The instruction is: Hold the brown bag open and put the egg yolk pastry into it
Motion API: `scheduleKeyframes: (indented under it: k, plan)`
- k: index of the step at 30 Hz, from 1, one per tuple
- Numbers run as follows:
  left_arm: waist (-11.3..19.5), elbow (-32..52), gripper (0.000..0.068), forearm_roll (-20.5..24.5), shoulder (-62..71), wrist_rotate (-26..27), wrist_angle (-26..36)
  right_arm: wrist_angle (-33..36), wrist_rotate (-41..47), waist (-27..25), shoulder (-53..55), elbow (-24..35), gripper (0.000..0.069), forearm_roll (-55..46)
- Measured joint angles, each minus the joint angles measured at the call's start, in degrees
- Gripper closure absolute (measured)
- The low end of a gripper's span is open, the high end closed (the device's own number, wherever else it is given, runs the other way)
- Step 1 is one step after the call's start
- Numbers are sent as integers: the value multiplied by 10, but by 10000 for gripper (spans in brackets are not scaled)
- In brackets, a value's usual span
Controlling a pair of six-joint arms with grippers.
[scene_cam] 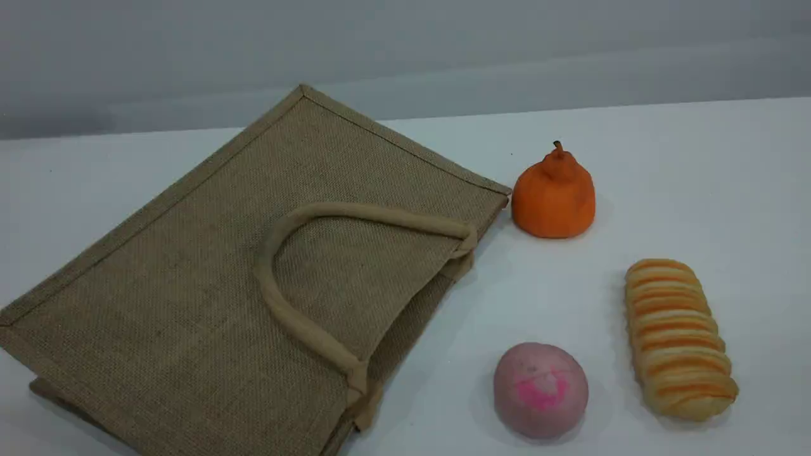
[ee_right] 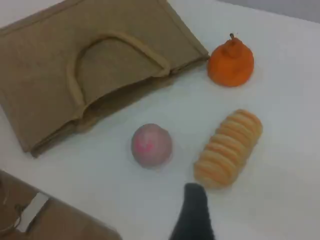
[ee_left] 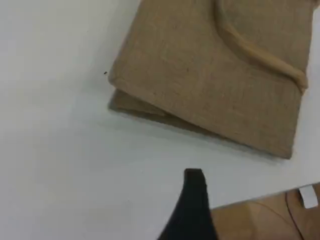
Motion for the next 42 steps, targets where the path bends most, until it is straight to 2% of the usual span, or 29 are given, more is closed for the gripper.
scheduleKeyframes:
  k: [4,30,42]
  plan:
    - [0,0,125,13,0,0,1,0,0,0,0,0,181,0]
    - [0,-1,125,11,0,1,0,0,0,0,0,0,181,0]
    - [0,27,125,11,0,1,-80,0,0,0,0,0,181,1]
